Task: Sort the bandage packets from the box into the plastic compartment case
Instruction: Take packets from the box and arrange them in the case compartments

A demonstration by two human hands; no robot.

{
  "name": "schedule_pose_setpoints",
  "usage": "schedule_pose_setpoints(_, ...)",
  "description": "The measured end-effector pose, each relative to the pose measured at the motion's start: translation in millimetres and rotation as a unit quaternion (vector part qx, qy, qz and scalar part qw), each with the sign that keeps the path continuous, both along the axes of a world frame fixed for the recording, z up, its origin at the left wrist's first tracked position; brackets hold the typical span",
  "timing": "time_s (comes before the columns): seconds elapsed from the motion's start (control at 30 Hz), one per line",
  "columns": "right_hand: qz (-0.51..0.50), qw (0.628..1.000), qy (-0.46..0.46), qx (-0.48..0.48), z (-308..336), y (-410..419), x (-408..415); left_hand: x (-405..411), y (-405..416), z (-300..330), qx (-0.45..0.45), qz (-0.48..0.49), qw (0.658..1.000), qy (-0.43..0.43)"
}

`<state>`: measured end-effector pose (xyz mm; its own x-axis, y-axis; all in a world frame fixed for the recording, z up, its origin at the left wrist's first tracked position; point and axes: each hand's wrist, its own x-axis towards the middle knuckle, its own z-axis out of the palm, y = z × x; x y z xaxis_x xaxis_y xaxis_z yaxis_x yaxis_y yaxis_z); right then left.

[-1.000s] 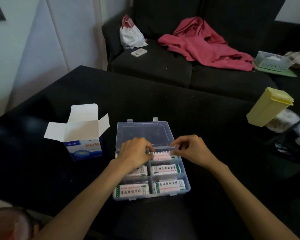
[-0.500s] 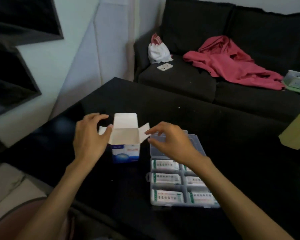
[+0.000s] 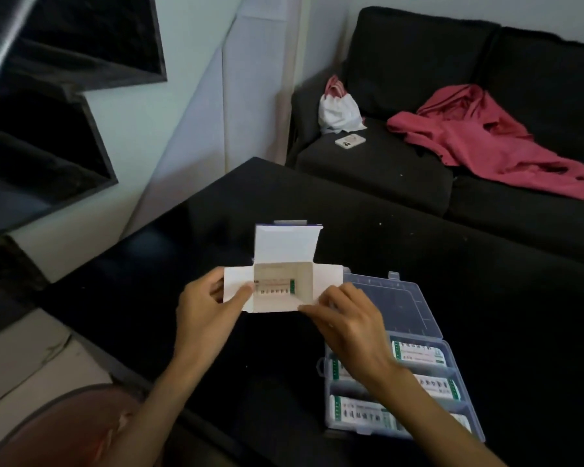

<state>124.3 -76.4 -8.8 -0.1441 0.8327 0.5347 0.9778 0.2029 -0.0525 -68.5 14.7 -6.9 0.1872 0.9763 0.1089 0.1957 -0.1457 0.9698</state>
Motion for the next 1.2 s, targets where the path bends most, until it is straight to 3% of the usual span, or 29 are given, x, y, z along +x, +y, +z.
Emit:
schedule_pose_setpoints(0.1, -0.003, 0.998, -0.023, -0.066, -5.4, 7.5, -1.3, -0.9, 9.5, -13.8, -0.045, -0.018, 0.997, 0.054)
schedule_pose_setpoints(0.47, -0.011, 0.986, 0.059, -0.155, 7.4, 15.6, -17.6, 23.6, 31.0, 7.9, 0.029, -0.081, 0.980, 0.178)
schedule_pose_setpoints(0.63, -0.032, 0.932, 0.160, -0.323, 3.3, 34.3, -39.3, 23.7, 27.2, 7.8, 0.014, -0.123, 0.975, 0.187)
schedule_pose_setpoints(0.8, -0.075, 0.888, 0.148, -0.429, -11.2, 67.4, -38.0, 21.2, 30.3, 6.8, 0.011, -0.144, 0.968, 0.204)
schedule_pose_setpoints(1.2, -0.123, 0.870, 0.140, -0.457, -5.8, 77.5, -37.7, 25.7, 32.1, 8.6, 0.001, -0.146, 0.968, 0.202)
